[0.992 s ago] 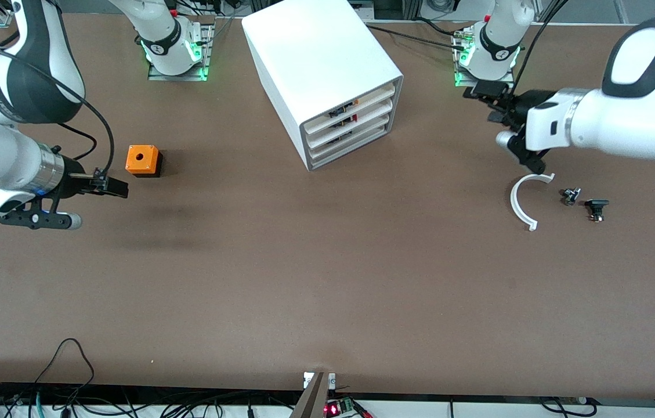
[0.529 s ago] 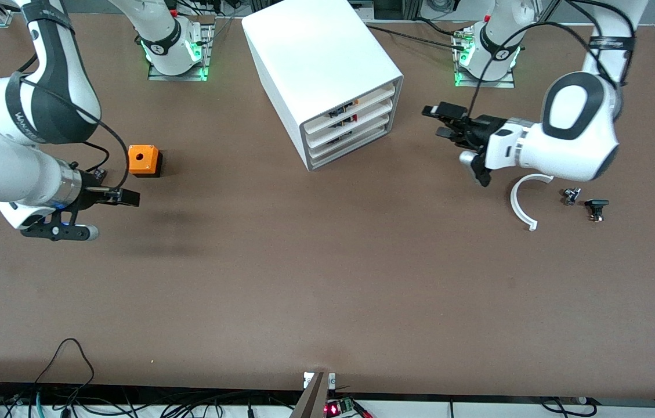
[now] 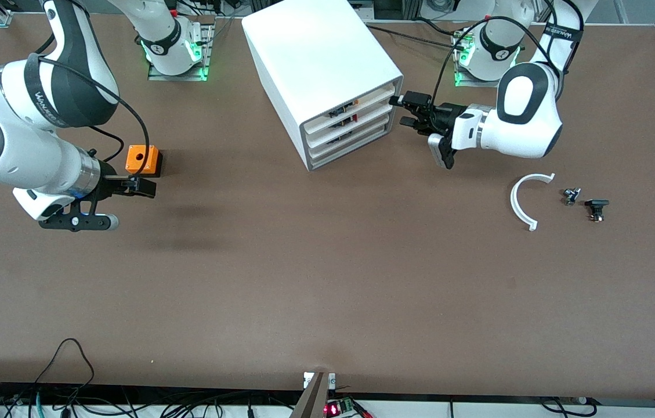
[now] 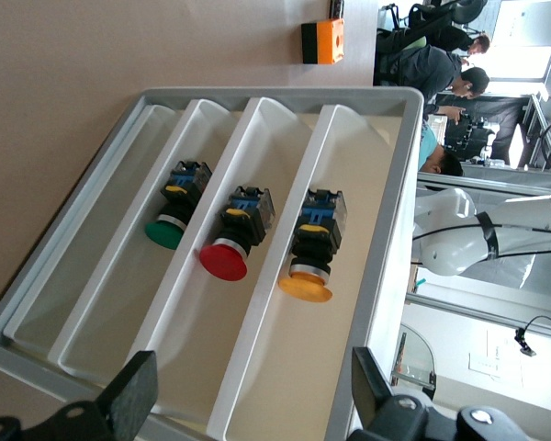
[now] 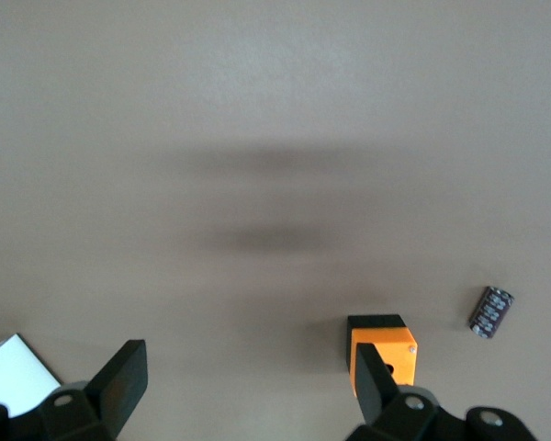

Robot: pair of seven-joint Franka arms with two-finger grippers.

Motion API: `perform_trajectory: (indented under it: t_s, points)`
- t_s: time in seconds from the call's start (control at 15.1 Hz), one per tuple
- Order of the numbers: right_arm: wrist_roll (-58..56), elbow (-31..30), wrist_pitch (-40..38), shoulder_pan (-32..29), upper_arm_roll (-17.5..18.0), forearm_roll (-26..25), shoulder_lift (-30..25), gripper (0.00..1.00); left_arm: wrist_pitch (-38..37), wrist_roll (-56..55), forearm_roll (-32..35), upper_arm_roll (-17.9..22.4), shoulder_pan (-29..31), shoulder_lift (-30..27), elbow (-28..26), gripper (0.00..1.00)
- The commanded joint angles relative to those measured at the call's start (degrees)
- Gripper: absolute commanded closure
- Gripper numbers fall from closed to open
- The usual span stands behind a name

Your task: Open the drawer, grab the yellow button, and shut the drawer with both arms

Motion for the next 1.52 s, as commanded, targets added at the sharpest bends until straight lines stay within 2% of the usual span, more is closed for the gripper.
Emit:
perform_trajectory:
  t_s: [0.0,0.07,0.2,0.26,0.46,0.66,0.79,0.86,0.93,0.99,1.12,1.46]
  points:
    - [0.3,0.7,1.4,1.3,-0.1,0.0,0.5,0.0,1.2,4.7,-3.7,-1.8,0.5,-1.9,-2.9,0.24]
    - [-0.1,0.9,1.4,1.3,-0.2,-0.5,0.6,0.0,1.3,5.9,-4.0,-1.9,0.5,-1.8,-3.4,0.25]
    - [-0.6,0.9,1.0,1.3,-0.2,-4.7,0.9,0.0,2.8,8.5,-4.4,-2.5,0.2,-1.9,-4.8,0.27]
    - [-0.7,1.0,1.0,1.1,-0.2,-4.5,1.2,0.0,3.2,10.0,-4.5,-2.9,0.3,-1.8,-5.3,0.29]
    - [1.5,3.6,-0.3,1.9,-0.1,-1.5,2.1,0.0,5.0,11.2,-5.3,-3.6,-0.1,-1.9,-6.8,0.32]
    - [15.0,11.2,-5.5,3.9,0.0,1.9,6.0,0.0,9.2,14.2,-10.2,-7.7,0.1,-2.0,-8.3,0.38]
    - [22.5,16.0,-8.2,4.8,0.0,6.6,8.3,0.0,10.3,14.4,-10.9,-9.6,0.5,-2.0,-8.8,0.53]
    - [25.3,16.9,-8.2,5.0,0.0,7.5,8.8,0.0,10.2,14.6,-10.9,-9.6,0.5,-2.0,-8.9,0.65]
    - [27.3,17.6,-8.2,5.6,0.0,7.7,9.1,0.0,10.2,15.0,-10.9,-9.6,0.5,-2.0,-8.9,0.86]
    - [28.3,18.1,-8.1,6.5,-0.1,7.4,9.2,0.0,10.2,15.2,-10.9,-9.6,0.5,-2.0,-8.9,1.0]
    - [30.7,18.9,-7.4,7.8,-0.1,7.3,9.4,0.0,10.0,15.3,-10.6,-9.6,0.5,-2.0,-8.8,1.0]
    - [43.6,26.0,-7.1,11.6,-0.1,7.3,13.6,0.0,9.7,17.1,-8.4,-9.2,2.5,-1.6,-7.7,1.0]
